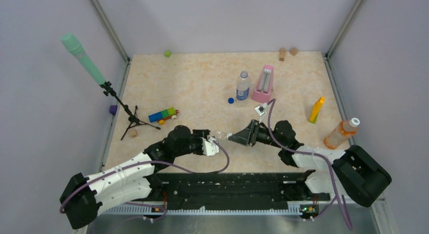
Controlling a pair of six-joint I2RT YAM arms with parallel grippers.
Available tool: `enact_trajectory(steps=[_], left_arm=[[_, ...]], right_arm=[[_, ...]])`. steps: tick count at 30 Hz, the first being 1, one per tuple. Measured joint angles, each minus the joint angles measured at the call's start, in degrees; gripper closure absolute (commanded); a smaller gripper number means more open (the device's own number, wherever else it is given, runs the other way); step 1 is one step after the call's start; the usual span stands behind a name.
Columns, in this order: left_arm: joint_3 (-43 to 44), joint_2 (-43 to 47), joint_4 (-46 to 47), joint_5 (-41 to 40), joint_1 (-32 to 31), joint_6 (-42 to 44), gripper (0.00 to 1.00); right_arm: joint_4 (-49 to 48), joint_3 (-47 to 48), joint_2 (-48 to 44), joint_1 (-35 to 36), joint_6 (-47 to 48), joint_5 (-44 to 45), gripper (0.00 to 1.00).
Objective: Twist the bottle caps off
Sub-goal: Unscrew the bottle cap from the plastic bottle.
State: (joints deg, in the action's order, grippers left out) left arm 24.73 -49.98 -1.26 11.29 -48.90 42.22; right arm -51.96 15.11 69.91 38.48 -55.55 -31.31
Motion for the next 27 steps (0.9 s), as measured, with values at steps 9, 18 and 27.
enact_trajectory(steps=[9,18,27], left_arm=[[0.0,0.0,0.0,0.0,-0.1,0.0,1.00],[0.0,0.2,0.1,0.5,-0.1,0.0,1.00],[0.0,0.4,0.0,1.2,0.0,-0.1,1.00]], right_arm=[[-0.1,-1.3,-2.1,0.0,0.0,0.8,0.65],[-0.3,-1.6,-2.8,0.0,0.0,1.2,0.63],[-2.9,-1.7,-1.4,0.0,-0.5,1.3,0.67]])
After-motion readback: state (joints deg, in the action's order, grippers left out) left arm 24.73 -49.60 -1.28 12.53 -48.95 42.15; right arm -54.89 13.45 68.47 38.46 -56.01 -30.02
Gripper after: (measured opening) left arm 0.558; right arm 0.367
